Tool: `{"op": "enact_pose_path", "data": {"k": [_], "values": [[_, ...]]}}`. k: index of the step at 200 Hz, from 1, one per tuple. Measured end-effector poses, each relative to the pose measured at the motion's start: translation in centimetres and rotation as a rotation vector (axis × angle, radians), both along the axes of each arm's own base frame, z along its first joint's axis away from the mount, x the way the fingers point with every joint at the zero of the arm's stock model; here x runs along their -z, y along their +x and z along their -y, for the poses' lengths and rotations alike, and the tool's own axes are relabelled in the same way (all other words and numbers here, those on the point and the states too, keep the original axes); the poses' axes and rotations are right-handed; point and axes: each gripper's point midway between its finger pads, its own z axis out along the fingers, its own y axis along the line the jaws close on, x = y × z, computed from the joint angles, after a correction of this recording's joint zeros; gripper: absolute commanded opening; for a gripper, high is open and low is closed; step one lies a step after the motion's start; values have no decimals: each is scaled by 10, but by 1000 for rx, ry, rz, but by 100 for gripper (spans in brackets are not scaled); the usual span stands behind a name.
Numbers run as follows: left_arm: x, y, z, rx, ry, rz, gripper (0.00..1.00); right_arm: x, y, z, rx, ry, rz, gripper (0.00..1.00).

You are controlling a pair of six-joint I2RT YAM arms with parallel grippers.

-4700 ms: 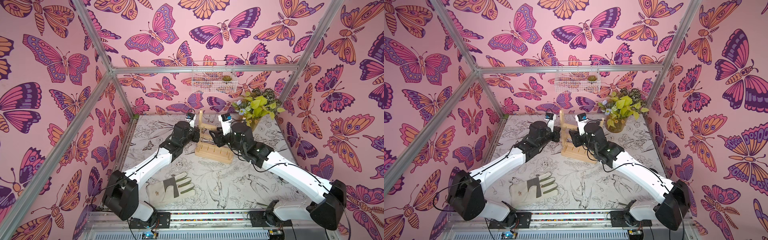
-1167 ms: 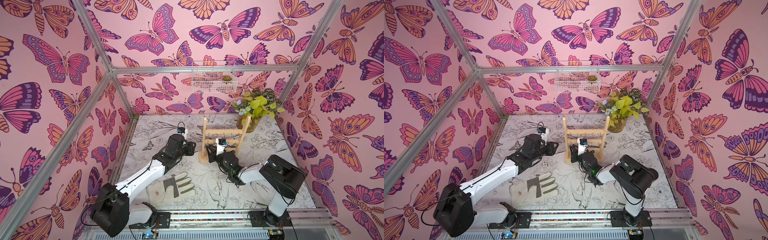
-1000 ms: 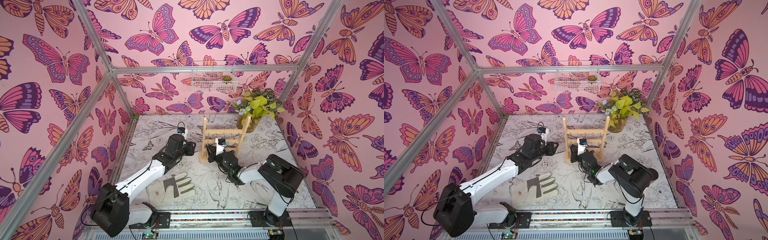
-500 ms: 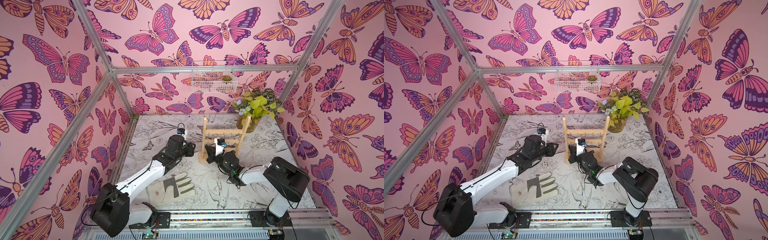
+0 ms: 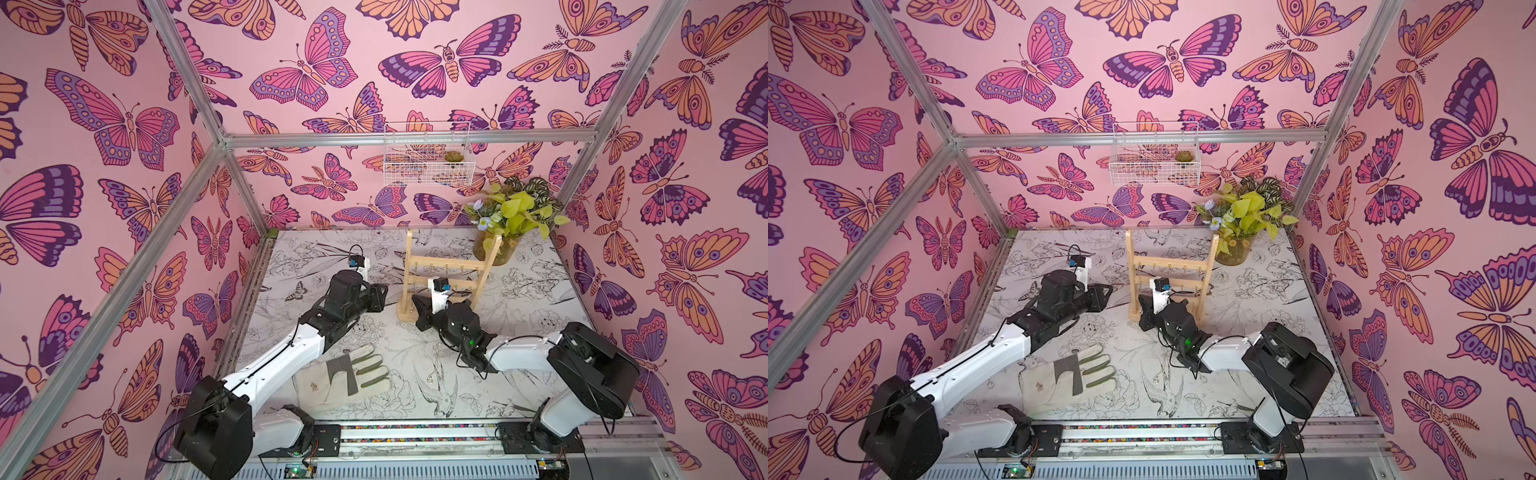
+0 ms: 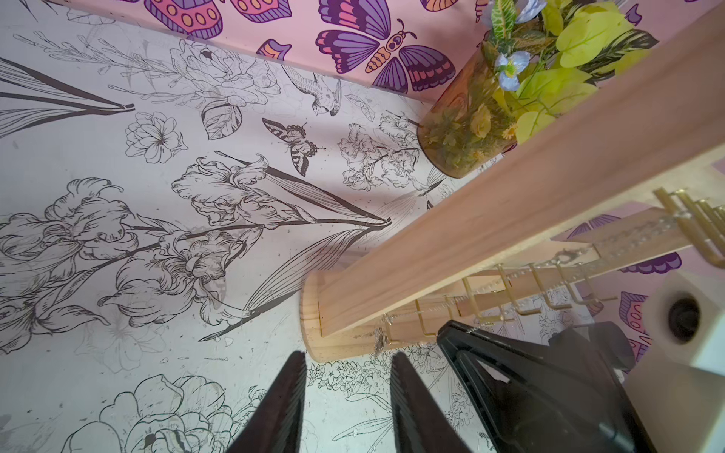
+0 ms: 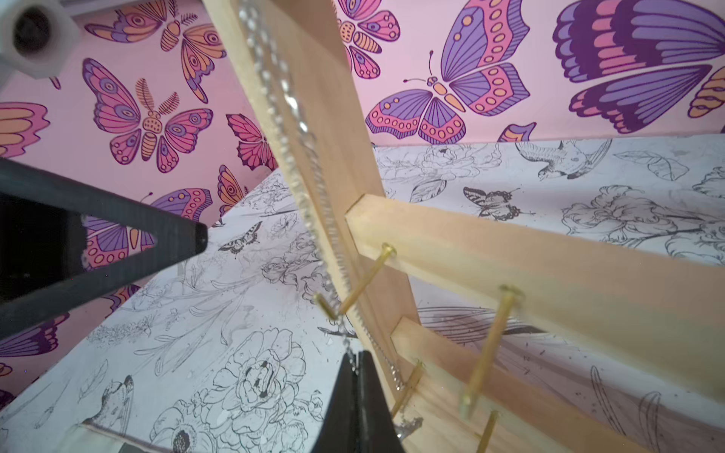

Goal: Hang the necklace on the jewelry display stand
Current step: Adjust the necklace on the stand.

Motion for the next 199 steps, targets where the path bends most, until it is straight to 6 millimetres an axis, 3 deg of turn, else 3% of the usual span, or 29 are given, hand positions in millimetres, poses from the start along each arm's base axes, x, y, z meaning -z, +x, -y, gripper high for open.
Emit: {"op": "enact_pose_path", "data": {"k": [71, 122, 146, 168, 199], "values": [[1, 0, -1, -2, -2, -3, 39, 9, 5, 6, 42, -29, -11, 0], [-2, -1, -2, -4, -8, 0, 39, 15, 6, 10, 61, -61, -20, 20], [-3, -1, -1, -1, -12, 2, 38, 19, 6, 12, 68, -82, -25, 21], [-3, -2, -1, 2, -13, 0, 38, 12, 5, 14, 68, -79, -18, 26], [-1, -7, -2, 5, -13, -19, 38, -17, -2, 21, 67, -56, 4, 40]]}}
